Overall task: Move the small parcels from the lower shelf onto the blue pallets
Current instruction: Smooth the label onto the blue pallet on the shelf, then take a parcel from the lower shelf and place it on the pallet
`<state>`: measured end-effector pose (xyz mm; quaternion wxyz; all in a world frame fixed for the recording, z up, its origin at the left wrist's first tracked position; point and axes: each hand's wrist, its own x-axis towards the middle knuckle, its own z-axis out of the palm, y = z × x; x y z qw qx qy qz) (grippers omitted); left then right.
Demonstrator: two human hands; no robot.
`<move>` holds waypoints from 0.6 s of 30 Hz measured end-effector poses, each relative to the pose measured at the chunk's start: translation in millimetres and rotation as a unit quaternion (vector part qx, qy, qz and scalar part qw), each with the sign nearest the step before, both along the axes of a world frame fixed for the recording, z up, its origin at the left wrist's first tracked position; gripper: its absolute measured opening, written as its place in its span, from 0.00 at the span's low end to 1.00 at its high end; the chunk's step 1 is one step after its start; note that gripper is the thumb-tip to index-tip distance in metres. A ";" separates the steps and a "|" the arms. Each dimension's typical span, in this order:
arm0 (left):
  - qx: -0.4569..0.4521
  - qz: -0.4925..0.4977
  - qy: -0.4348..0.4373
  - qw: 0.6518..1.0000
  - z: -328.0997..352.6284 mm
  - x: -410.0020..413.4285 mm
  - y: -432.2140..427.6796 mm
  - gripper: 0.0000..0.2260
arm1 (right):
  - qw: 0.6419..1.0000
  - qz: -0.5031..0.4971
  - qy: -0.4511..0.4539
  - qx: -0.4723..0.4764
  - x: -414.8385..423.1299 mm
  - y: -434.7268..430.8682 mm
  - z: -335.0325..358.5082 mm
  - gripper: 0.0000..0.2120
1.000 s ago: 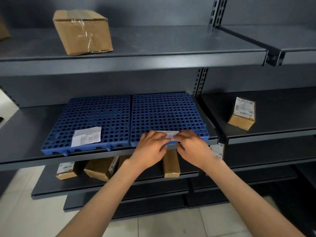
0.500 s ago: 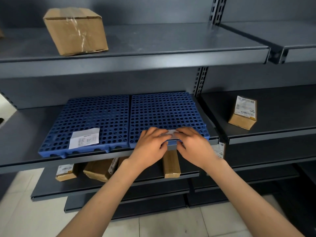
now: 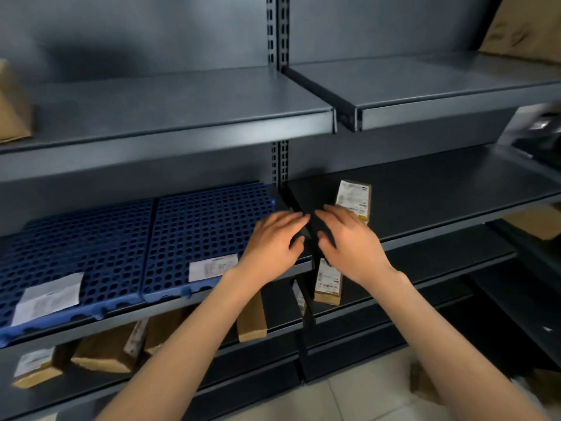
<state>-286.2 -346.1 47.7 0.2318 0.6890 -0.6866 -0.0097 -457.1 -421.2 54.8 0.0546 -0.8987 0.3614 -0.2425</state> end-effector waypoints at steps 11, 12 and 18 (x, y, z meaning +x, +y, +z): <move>0.108 0.090 -0.024 0.990 -29.2 -89.9 -117.2 0.37 | 0.993 -0.055 0.071 0.077 -72.7 -98.7 -27.5 0.32; 0.112 0.097 -0.030 0.989 -34.4 -92.4 -122.4 0.38 | 0.990 -0.057 0.081 0.098 -74.8 -105.1 -31.6 0.33; 0.121 0.108 0.049 0.986 -50.7 -94.9 -129.4 0.32 | 0.987 -0.008 0.087 0.134 -73.5 -123.5 -42.5 0.34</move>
